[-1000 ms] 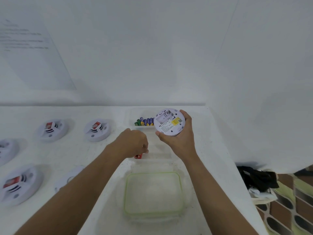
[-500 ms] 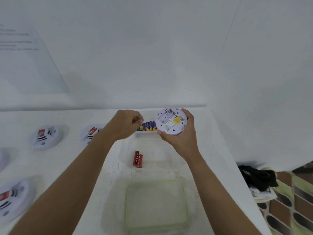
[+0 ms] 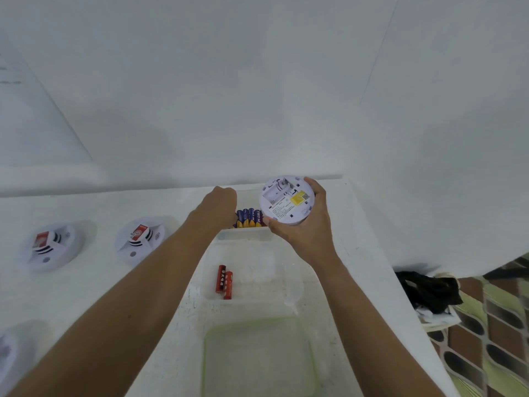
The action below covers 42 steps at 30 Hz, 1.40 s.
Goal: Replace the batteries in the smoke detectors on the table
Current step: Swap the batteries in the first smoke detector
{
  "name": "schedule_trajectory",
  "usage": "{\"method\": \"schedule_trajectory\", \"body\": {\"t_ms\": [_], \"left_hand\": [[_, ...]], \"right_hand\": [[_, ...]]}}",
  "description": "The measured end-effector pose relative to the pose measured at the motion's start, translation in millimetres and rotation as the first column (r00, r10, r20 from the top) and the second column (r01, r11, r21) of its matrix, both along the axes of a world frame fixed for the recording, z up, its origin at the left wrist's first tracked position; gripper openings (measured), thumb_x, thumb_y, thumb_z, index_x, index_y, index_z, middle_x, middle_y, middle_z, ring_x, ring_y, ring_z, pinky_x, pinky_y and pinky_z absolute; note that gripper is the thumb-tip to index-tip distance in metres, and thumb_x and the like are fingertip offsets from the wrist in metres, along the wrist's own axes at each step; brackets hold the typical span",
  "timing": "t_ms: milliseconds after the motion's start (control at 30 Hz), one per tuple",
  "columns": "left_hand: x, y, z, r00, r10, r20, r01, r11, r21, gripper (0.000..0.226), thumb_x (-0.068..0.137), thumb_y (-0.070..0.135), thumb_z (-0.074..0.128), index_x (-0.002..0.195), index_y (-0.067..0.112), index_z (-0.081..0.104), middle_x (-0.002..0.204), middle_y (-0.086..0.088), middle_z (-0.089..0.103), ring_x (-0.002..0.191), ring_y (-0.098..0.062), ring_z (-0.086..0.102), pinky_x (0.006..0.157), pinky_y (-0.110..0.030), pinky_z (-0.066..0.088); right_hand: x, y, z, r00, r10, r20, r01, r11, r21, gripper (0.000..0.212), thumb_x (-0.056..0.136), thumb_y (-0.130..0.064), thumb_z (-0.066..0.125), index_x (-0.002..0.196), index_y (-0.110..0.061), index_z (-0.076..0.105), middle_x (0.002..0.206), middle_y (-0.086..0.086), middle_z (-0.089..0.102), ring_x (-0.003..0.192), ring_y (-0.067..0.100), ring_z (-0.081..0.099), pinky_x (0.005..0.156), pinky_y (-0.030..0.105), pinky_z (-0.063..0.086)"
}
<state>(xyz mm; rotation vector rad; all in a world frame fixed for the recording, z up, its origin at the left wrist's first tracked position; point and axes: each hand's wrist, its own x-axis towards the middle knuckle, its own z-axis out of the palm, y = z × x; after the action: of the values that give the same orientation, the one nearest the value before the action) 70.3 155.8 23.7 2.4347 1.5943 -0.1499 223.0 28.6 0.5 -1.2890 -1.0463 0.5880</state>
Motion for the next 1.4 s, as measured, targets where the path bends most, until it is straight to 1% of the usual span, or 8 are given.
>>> {"method": "schedule_trajectory", "body": {"t_ms": [133,300,467,667,800,1033,1233,1400], "left_hand": [[-2,-2,6,1.000,0.006,0.020,-0.005,0.999,-0.049,0.029,0.081,0.002,0.058,0.065,0.010,0.035,0.065,-0.004,0.038,0.055,-0.015,0.035,0.046,-0.023,0.026],[-11,-3,9,0.989,-0.039,0.144,0.049,0.997,-0.062,0.041,0.082,0.017,0.065,0.120,0.017,0.050,0.097,-0.002,0.059,0.088,-0.021,0.057,0.067,-0.029,0.043],[-25,-11,27,0.910,-0.097,0.404,0.116,0.993,-0.024,0.020,0.086,0.016,0.063,0.104,0.022,0.067,0.085,-0.001,0.063,0.076,-0.015,0.058,0.059,-0.020,0.039],[-37,-31,36,0.673,-0.028,0.739,0.133,0.988,-0.083,0.025,0.098,0.018,0.054,0.113,0.034,0.065,0.097,0.005,0.062,0.080,-0.014,0.065,0.066,-0.038,0.055],[-41,-44,40,0.512,-0.001,0.859,0.179,0.978,-0.106,0.034,0.102,0.020,0.049,0.131,0.037,0.055,0.094,0.014,0.062,0.076,-0.008,0.059,0.070,-0.022,0.047],[-44,-59,54,0.384,0.016,0.923,0.252,0.960,-0.122,0.012,0.085,0.016,0.074,0.094,0.008,0.073,0.089,-0.008,0.075,0.085,-0.021,0.072,0.082,-0.041,0.055],[-42,-57,55,0.417,0.025,0.909,0.282,0.947,-0.155,0.020,0.088,0.012,0.070,0.108,0.012,0.070,0.092,-0.004,0.075,0.093,-0.017,0.072,0.086,-0.039,0.058],[-36,-56,51,0.407,-0.026,0.913,0.131,0.991,-0.030,0.011,0.082,0.023,0.077,0.087,0.015,0.072,0.085,0.003,0.073,0.082,-0.023,0.065,0.078,-0.047,0.055]], "right_hand": [[1,0,0,1.000,-0.009,0.005,0.009,1.000,-0.004,0.090,0.062,-0.001,0.093,0.134,-0.023,0.044,0.133,0.003,0.054,0.123,0.017,0.058,0.099,0.042,0.055],[0,-2,1,1.000,-0.014,0.019,0.014,1.000,-0.001,0.090,0.062,-0.008,0.093,0.134,-0.027,0.043,0.134,0.001,0.053,0.125,0.017,0.057,0.100,0.043,0.054],[1,-7,0,1.000,-0.015,0.013,0.015,1.000,0.004,0.089,0.063,-0.007,0.092,0.135,-0.023,0.044,0.133,0.003,0.054,0.124,0.018,0.058,0.098,0.048,0.055],[-3,-12,1,1.000,0.003,0.004,-0.003,1.000,-0.006,0.090,0.063,-0.005,0.094,0.136,-0.021,0.044,0.133,0.000,0.054,0.125,0.016,0.057,0.094,0.054,0.056],[-6,-17,4,0.999,0.039,0.015,-0.039,0.999,-0.011,0.087,0.065,-0.002,0.093,0.131,-0.030,0.045,0.128,-0.012,0.056,0.123,0.009,0.058,0.094,0.046,0.057],[-4,-24,12,0.980,0.188,0.069,-0.180,0.977,-0.112,0.090,0.063,-0.011,0.091,0.136,-0.032,0.042,0.125,-0.023,0.059,0.121,0.003,0.057,0.088,0.032,0.059],[-7,-28,18,0.940,0.315,0.134,-0.291,0.941,-0.173,0.092,0.063,-0.013,0.088,0.139,-0.025,0.039,0.125,-0.022,0.058,0.118,0.000,0.058,0.091,0.016,0.051],[-9,-32,24,0.931,0.345,0.118,-0.327,0.933,-0.151,0.089,0.064,-0.010,0.085,0.140,-0.021,0.039,0.129,-0.010,0.056,0.116,-0.001,0.058,0.090,0.018,0.052]]}}
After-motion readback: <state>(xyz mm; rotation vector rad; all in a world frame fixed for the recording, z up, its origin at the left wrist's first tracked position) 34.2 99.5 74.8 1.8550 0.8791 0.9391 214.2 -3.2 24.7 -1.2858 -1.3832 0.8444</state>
